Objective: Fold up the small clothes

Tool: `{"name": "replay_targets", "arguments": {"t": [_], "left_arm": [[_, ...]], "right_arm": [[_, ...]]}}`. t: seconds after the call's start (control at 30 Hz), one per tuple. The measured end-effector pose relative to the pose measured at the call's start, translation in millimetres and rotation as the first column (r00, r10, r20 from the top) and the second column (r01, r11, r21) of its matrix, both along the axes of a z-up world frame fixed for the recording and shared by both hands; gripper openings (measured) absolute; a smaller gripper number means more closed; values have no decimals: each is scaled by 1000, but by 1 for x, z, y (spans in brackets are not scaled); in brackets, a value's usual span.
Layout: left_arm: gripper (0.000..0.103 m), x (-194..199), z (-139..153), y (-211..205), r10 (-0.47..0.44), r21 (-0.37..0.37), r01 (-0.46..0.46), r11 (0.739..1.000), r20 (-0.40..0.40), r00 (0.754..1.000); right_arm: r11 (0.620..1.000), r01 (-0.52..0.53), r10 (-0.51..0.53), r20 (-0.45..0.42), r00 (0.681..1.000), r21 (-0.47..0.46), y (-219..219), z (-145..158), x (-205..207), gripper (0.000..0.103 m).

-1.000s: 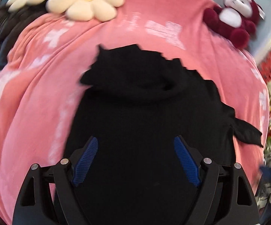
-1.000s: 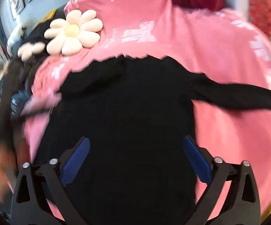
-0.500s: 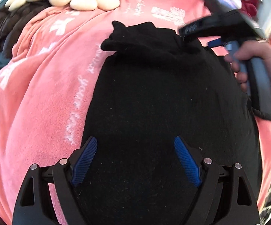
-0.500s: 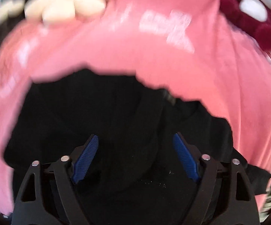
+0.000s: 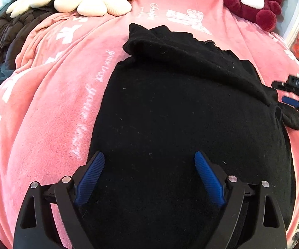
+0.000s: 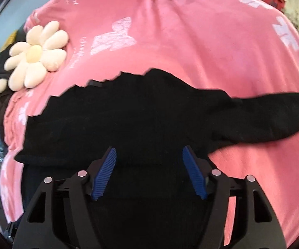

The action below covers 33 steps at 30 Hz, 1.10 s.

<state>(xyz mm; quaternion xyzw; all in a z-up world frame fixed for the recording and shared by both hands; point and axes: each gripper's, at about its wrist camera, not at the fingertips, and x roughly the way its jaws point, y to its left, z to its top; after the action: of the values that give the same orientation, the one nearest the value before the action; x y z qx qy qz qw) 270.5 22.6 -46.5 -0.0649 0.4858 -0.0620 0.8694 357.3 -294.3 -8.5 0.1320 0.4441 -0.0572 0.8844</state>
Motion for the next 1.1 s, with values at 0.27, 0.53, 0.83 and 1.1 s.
{"name": "replay_targets", "arguments": {"t": [0.27,0.53,0.83,1.1], "left_arm": [[87,-3,-2,-3,6,34,-6,999,15,1000],[90,-6,-5,-5,5,52,-7,999,46,999],[90,51,11,14,85,-228,-99,969,-68,994],[90,148,8,15,86,-504,-150,851,-149,985]], "right_arm": [[998,-62,61,-92,994,-9,1,-38,42,24],[991,-90,103,145,984,-96,-8,43,54,3],[994,-105,105,21,994,-31,-11,0,78,3],[995,-57,55,-24,998,-78,-35,-10,78,3]]}}
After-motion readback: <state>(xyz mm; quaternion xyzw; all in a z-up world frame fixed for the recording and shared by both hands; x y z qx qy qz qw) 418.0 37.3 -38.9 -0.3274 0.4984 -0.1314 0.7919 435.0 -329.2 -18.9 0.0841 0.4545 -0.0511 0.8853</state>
